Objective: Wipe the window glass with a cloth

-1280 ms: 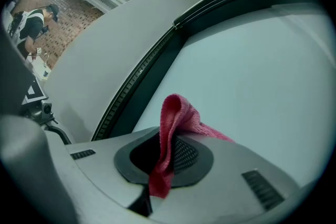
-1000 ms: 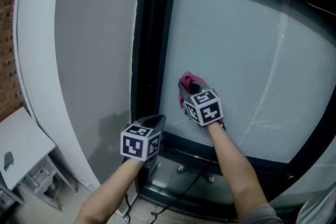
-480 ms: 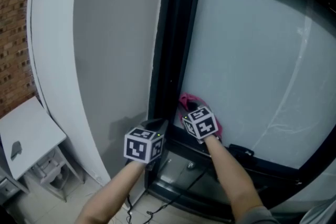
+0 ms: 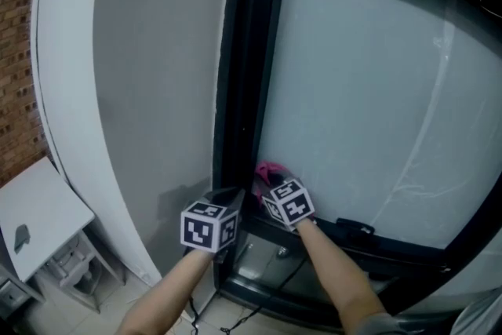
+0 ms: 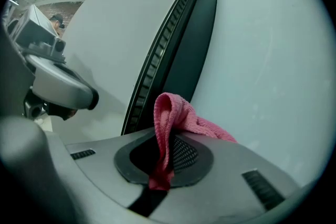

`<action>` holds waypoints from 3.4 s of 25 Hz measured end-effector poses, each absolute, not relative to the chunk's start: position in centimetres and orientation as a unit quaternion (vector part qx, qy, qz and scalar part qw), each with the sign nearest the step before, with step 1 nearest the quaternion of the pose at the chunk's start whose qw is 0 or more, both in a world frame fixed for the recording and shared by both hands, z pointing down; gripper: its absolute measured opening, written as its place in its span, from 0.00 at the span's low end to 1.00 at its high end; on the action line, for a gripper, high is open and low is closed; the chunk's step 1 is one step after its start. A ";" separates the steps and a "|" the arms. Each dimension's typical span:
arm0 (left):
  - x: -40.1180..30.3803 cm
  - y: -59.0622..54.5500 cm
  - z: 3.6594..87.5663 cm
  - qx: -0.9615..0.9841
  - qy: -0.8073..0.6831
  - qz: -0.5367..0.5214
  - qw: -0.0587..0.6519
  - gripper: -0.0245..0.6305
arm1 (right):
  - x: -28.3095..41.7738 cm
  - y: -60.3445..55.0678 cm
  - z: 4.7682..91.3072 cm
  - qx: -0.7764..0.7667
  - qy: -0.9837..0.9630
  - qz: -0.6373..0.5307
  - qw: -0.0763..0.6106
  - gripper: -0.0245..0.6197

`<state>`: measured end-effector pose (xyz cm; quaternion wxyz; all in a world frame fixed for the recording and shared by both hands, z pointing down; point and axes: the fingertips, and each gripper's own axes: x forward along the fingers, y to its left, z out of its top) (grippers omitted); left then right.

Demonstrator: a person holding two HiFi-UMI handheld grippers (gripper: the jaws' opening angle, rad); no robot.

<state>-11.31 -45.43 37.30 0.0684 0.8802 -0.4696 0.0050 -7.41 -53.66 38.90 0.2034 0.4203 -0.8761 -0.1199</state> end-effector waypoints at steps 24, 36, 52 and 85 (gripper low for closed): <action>7.8 -42.7 31.5 0.948 -0.318 -0.006 0.013 0.05 | 17.2 -43.6 16.6 0.626 -0.753 -0.202 -0.022 0.06; 18.4 -38.5 29.9 0.973 -0.233 -0.009 -0.006 0.05 | 33.9 -36.0 15.3 0.733 -0.651 -0.194 -0.034 0.06; 28.8 -33.9 31.0 0.987 -0.161 0.005 -0.005 0.05 | 53.0 -27.4 21.7 0.842 -0.525 -0.122 -0.022 0.06; 32.2 -31.5 35.2 0.991 -0.132 0.029 0.018 0.04 | 57.9 -24.3 46.5 0.848 -0.500 0.154 0.087 0.26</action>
